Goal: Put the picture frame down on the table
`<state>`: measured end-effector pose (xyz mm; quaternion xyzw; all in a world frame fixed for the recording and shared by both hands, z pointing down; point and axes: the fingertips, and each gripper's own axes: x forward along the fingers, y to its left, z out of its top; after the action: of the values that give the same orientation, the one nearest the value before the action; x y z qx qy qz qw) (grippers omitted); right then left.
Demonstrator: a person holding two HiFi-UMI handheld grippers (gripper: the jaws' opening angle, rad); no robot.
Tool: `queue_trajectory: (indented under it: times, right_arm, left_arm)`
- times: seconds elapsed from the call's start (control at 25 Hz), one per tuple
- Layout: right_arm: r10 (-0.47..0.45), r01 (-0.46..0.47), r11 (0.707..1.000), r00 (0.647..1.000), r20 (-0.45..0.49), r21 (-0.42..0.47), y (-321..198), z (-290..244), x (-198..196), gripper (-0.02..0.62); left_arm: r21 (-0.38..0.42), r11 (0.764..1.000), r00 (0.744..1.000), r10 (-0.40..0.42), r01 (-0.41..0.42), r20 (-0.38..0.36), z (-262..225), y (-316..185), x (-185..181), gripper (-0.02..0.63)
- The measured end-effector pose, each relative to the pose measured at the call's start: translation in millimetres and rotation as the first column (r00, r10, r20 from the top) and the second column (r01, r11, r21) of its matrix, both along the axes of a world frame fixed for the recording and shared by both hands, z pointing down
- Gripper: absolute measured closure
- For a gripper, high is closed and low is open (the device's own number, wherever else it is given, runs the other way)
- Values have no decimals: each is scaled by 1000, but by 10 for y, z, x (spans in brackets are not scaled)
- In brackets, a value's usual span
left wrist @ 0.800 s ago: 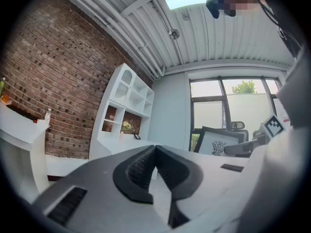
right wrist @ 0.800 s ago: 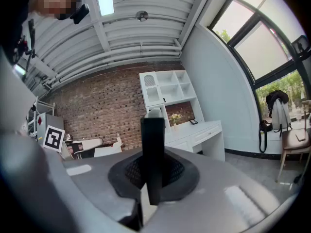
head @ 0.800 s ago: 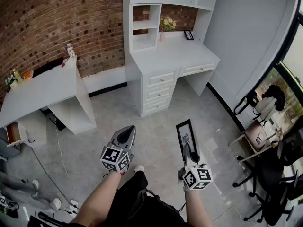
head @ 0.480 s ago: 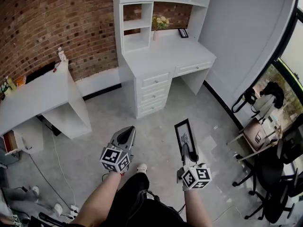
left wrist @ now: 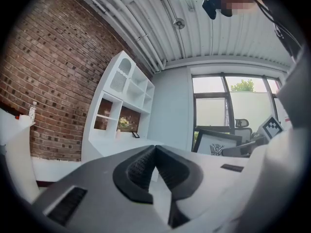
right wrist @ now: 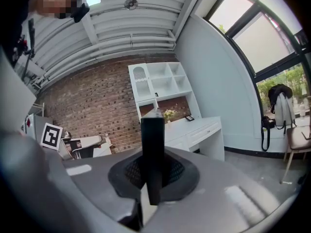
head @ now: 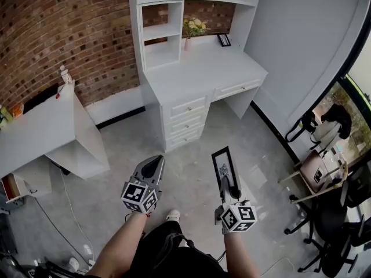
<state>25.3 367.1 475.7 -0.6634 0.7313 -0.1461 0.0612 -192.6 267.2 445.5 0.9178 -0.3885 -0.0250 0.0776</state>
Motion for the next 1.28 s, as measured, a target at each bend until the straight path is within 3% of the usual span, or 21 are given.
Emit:
queue_trajectory:
  times: [0.56, 1.28]
  right_arm:
    - [16, -16, 1000, 1000, 17, 7, -1277, 57, 122, 583]
    - [-5, 5, 1000, 1000, 28, -18, -2187, 232, 422, 583]
  left_arm:
    - [4, 1000, 1000, 11, -11, -4, 82, -1268, 147, 615]
    - [-28, 1000, 1000, -1, 1, -6, 279, -2133, 480, 615]
